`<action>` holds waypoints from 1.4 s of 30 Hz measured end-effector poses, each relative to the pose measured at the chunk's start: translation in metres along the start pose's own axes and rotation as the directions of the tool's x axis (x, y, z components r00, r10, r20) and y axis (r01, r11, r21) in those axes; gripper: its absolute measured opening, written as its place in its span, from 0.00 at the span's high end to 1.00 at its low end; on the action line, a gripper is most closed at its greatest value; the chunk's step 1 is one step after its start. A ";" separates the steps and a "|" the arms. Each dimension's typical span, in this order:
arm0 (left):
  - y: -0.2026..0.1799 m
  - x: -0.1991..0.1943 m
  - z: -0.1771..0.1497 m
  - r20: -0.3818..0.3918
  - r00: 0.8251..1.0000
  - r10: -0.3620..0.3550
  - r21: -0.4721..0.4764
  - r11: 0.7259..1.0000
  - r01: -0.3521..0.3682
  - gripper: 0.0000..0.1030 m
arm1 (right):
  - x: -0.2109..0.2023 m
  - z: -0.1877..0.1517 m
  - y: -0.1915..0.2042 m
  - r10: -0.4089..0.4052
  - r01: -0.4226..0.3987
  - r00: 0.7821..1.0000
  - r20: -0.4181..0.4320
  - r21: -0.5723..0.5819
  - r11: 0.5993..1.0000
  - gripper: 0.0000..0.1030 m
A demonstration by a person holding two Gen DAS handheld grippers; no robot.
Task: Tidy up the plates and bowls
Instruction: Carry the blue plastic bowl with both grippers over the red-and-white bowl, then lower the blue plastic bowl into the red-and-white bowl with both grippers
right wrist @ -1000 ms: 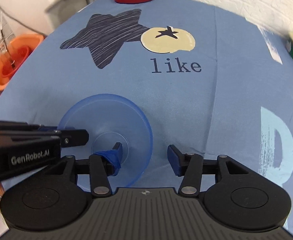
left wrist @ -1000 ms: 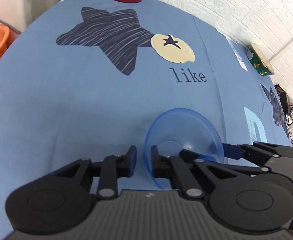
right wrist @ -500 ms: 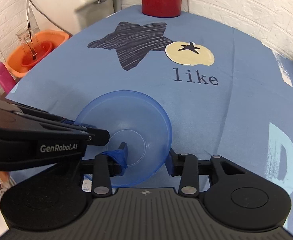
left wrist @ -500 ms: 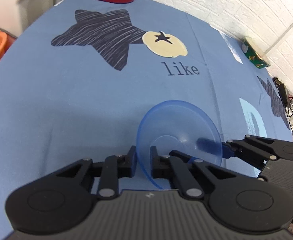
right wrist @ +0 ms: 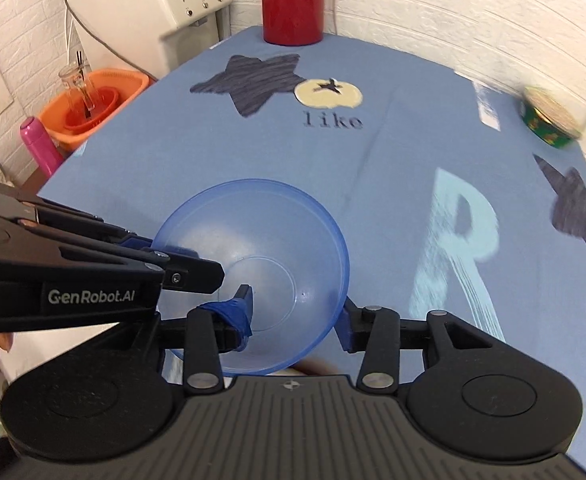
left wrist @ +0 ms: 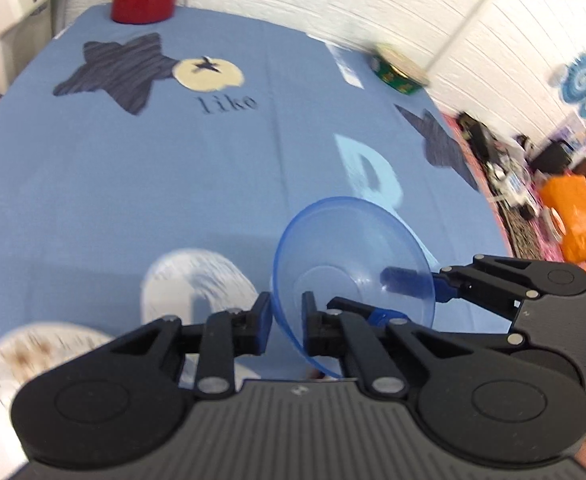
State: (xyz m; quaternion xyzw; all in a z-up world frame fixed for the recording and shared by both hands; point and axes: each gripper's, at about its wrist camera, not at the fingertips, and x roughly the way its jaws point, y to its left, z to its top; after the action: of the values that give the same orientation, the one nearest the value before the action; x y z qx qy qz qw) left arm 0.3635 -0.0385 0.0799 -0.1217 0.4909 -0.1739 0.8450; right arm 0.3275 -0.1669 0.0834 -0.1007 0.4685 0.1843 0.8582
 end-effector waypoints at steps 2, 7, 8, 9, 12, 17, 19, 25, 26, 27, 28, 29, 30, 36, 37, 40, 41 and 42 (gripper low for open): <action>-0.014 0.000 -0.018 -0.017 1.000 -0.011 0.015 1.000 0.011 0.99 | -0.010 -0.020 -0.003 -0.011 0.011 1.000 -0.008 0.011 1.000 0.73; -0.034 0.006 -0.054 -0.062 0.998 -0.013 0.050 0.999 0.017 0.99 | -0.016 -0.057 -0.008 -0.010 0.011 0.999 -0.035 0.032 0.999 0.72; -0.036 0.008 -0.059 -0.067 0.998 -0.008 0.057 0.998 0.011 0.99 | -0.015 -0.062 -0.008 -0.005 0.007 0.999 -0.038 0.036 0.999 0.72; -0.038 0.009 -0.064 -0.068 0.998 0.000 0.063 0.998 0.004 0.99 | -0.014 -0.066 -0.008 0.000 0.002 0.999 -0.042 0.039 0.999 0.72; -0.043 0.010 -0.074 -0.048 0.998 0.028 0.092 0.995 -0.024 0.96 | -0.013 -0.074 -0.007 0.008 -0.007 0.999 -0.032 0.028 1.000 0.72; -0.044 0.007 -0.076 -0.038 0.999 0.030 0.101 0.995 -0.026 0.71 | -0.016 -0.079 -0.005 0.021 -0.019 0.999 -0.033 0.046 0.999 0.73; -0.045 0.000 -0.075 -0.004 0.999 0.047 0.111 0.993 -0.046 0.46 | -0.021 -0.080 -0.005 0.002 -0.001 1.000 -0.026 0.053 0.999 0.73; -0.036 -0.021 -0.070 0.049 0.998 0.028 0.093 0.995 -0.032 0.45 | -0.038 -0.087 -0.023 -0.015 0.011 0.999 0.029 0.134 0.991 0.72; -0.033 -0.023 -0.069 0.056 0.998 0.025 0.086 0.996 -0.030 0.45 | -0.041 -0.090 -0.026 -0.009 0.002 0.999 0.049 0.152 0.988 0.72; -0.030 -0.025 -0.068 0.060 0.998 0.024 0.080 0.996 -0.029 0.45 | -0.045 -0.094 -0.029 -0.002 -0.010 0.997 0.072 0.170 0.985 0.71; -0.027 -0.027 -0.068 0.063 0.998 0.021 0.072 0.997 -0.025 0.45 | -0.049 -0.100 -0.032 0.008 -0.027 0.995 0.097 0.189 0.982 0.71; -0.023 -0.028 -0.067 0.062 0.998 0.018 0.069 0.997 -0.022 0.45 | -0.052 -0.105 -0.035 0.019 -0.045 0.992 0.126 0.212 0.976 0.71; -0.019 -0.029 -0.067 0.057 0.998 0.018 0.065 0.998 -0.022 0.45 | -0.054 -0.112 -0.038 0.028 -0.065 0.988 0.153 0.241 0.968 0.71; -0.001 -0.029 -0.067 -0.036 0.999 -0.004 0.141 0.990 0.009 0.45 | -0.063 -0.160 -0.049 0.054 -0.173 0.956 0.289 0.403 0.899 0.70; -0.001 -0.026 -0.067 -0.069 0.998 -0.004 0.164 0.986 0.015 0.45 | -0.063 -0.167 -0.049 0.053 -0.186 0.950 0.307 0.424 0.886 0.70; -0.001 -0.018 -0.065 -0.116 0.992 0.044 0.225 0.974 -0.017 0.45 | -0.061 -0.182 -0.050 0.059 -0.222 0.941 0.332 0.476 0.851 0.70; -0.001 -0.015 -0.063 -0.122 0.991 0.061 0.242 0.970 -0.030 0.45 | -0.059 -0.184 -0.051 0.063 -0.232 0.940 0.337 0.489 0.841 0.70; -0.002 -0.011 -0.061 -0.131 0.988 0.079 0.260 0.965 -0.043 0.45 | -0.059 -0.186 -0.052 0.067 -0.241 0.938 0.341 0.499 0.832 0.70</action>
State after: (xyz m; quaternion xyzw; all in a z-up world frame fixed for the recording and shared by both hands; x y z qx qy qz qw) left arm 0.3045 -0.0381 0.0593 0.0164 0.5260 -0.2178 0.8220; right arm 0.1774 -0.2917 0.0325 0.2105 0.3677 0.1295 0.8965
